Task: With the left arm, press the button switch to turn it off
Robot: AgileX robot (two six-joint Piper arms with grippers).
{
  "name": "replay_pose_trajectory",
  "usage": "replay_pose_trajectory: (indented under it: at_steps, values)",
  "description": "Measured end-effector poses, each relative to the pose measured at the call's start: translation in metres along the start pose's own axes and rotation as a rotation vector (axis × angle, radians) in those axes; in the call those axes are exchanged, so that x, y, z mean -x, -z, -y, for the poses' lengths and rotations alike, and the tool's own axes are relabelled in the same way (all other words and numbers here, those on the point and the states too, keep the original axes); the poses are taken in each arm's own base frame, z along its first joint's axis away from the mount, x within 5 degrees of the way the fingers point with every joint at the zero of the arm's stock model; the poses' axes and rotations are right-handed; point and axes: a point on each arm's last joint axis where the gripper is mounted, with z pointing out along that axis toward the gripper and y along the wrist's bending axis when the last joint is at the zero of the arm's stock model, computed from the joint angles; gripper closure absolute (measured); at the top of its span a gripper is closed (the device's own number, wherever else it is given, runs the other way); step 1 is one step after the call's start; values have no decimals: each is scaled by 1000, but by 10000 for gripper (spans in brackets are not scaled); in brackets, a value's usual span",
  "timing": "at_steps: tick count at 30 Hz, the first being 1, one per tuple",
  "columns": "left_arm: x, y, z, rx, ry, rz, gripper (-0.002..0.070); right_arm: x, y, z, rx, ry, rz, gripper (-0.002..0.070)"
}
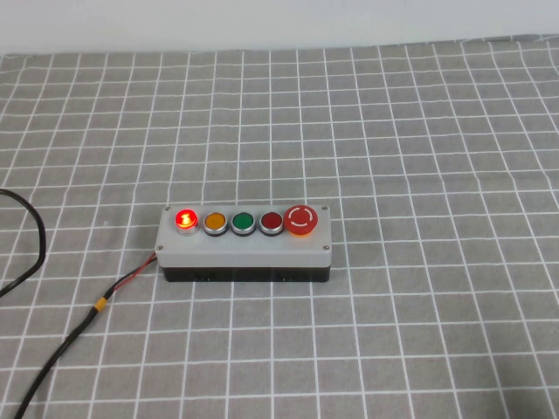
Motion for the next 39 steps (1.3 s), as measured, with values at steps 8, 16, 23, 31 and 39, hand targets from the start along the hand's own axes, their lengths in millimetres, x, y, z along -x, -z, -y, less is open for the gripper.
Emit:
replay_pose_trajectory:
  at_steps: [8, 16, 23, 31, 39]
  values:
    - [-18, -83, -7, 127, -8, -580, 679, 0, 0, 0, 0, 0, 0, 694]
    - [-83, -154, -15, 98, -139, -976, 679, 0, 0, 0, 0, 0, 0, 694]
    - [-140, -183, -18, 86, -37, -1093, 678, 0, 0, 0, 0, 0, 0, 694]
    - [-190, -204, -23, 104, 48, -1127, 678, 0, 0, 0, 0, 0, 0, 694]
    - [-254, -200, -30, 130, 75, -1371, 678, 0, 0, 0, 0, 0, 0, 694]
